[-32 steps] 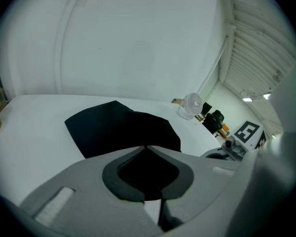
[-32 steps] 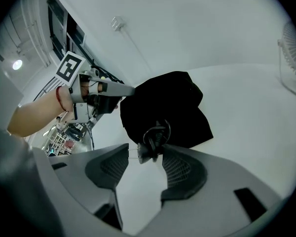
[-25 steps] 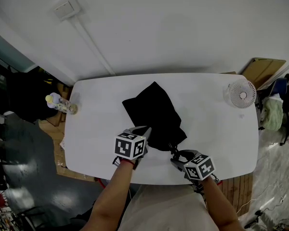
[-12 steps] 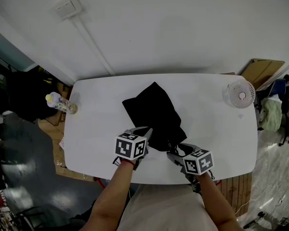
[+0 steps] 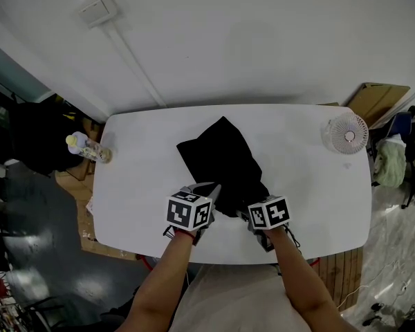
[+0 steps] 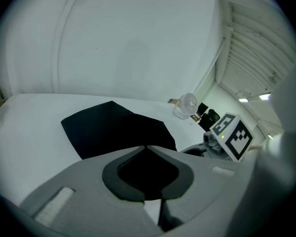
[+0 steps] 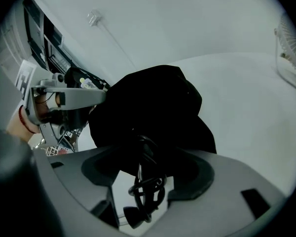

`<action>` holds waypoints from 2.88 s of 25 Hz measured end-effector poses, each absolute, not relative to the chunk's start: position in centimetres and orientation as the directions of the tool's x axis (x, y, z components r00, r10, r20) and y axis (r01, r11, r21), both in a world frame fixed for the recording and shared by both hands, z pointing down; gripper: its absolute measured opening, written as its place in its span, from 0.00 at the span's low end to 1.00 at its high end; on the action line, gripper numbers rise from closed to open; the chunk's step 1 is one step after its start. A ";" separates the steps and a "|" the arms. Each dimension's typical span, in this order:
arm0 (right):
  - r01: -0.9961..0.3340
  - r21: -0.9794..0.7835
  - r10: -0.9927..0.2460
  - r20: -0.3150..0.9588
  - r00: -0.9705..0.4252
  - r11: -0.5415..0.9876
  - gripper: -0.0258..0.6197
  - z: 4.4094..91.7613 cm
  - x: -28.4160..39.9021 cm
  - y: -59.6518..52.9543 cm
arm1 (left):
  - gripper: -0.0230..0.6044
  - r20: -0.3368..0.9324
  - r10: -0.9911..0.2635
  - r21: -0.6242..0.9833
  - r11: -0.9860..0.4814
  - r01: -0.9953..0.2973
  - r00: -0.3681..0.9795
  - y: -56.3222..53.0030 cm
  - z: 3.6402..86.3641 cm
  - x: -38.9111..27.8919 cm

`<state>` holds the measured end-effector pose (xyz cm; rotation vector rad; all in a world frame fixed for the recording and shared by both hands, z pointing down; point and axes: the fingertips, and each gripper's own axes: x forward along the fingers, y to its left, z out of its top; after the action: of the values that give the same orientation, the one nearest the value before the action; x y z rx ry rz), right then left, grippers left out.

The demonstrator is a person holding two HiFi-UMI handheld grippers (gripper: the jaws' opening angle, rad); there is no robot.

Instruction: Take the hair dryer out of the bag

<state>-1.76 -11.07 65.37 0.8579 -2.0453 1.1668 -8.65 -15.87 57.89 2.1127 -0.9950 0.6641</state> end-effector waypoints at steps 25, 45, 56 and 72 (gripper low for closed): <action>-0.752 -0.424 -0.174 0.803 -0.569 0.505 0.39 65.3 0.3 -7.2 | 0.07 0.704 -0.442 0.354 -0.460 -0.814 0.556 -15.4 58.6 -8.7; -0.727 -0.506 -0.197 0.741 -0.642 0.465 0.37 62.9 5.0 -0.8 | 0.06 0.732 -0.414 0.340 -0.467 -0.817 0.541 -14.4 60.1 -8.6; -0.712 -0.570 -0.359 0.617 -0.701 0.411 0.37 56.6 7.8 -1.4 | 0.07 0.725 -0.409 0.351 -0.473 -0.808 0.554 -14.2 60.1 -8.3; -0.882 -0.449 -0.574 0.688 -0.443 0.144 0.37 62.7 16.1 -10.7 | 0.07 0.734 -0.397 0.356 -0.466 -0.810 0.551 -12.8 60.9 -8.2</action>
<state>16.09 -10.72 62.75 1.4010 -2.0751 1.2068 -8.20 -12.84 60.92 2.0809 -0.9675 0.7501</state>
